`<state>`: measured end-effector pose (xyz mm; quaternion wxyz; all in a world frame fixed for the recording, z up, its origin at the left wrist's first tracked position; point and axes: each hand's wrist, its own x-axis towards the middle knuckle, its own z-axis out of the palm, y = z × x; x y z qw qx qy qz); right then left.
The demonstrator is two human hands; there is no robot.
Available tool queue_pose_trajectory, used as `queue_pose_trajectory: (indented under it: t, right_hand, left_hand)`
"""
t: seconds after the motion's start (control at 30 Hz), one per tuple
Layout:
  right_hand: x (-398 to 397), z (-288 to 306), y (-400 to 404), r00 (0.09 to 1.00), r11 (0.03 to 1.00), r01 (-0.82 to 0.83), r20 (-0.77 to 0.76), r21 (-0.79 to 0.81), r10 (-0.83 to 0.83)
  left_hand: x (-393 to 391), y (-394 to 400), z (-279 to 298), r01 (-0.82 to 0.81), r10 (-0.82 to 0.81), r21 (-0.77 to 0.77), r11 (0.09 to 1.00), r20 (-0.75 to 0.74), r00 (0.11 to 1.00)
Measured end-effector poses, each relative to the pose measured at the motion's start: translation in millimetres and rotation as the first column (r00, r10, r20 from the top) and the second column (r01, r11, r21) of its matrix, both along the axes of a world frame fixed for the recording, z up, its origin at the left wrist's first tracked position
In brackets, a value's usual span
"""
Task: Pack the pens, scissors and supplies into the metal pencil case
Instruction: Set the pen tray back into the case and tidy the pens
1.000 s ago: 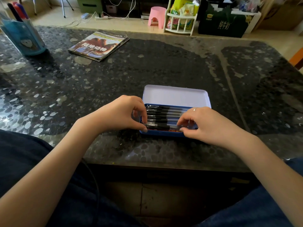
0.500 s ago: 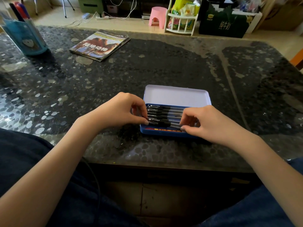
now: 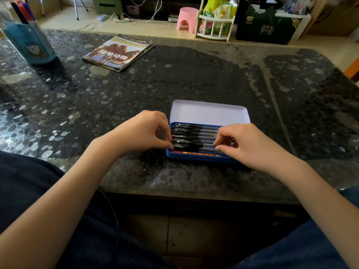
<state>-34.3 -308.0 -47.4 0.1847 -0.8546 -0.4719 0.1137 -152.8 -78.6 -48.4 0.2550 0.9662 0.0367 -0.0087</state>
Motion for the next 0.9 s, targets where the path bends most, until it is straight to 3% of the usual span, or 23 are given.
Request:
queue_pose_trajectory:
  t: [0.27,0.73,0.9]
  right_hand:
    - [0,3,0,1.0,1.0,0.004,0.008,-0.016,-0.004]
    - [-13,6,7,0.989,0.996,-0.012,0.149,-0.088,0.025]
    - [-16,4,10,0.984,0.996,-0.026,0.174,-0.089,0.041]
  left_hand:
    - [-1,-1,0,-0.011,0.013,-0.031,0.999,0.042,0.999]
    - [-1,1,-2,0.003,-0.004,0.006,1.0,0.055,0.999]
    - [0,-2,-1,0.014,-0.006,-0.104,0.994,0.075,0.997]
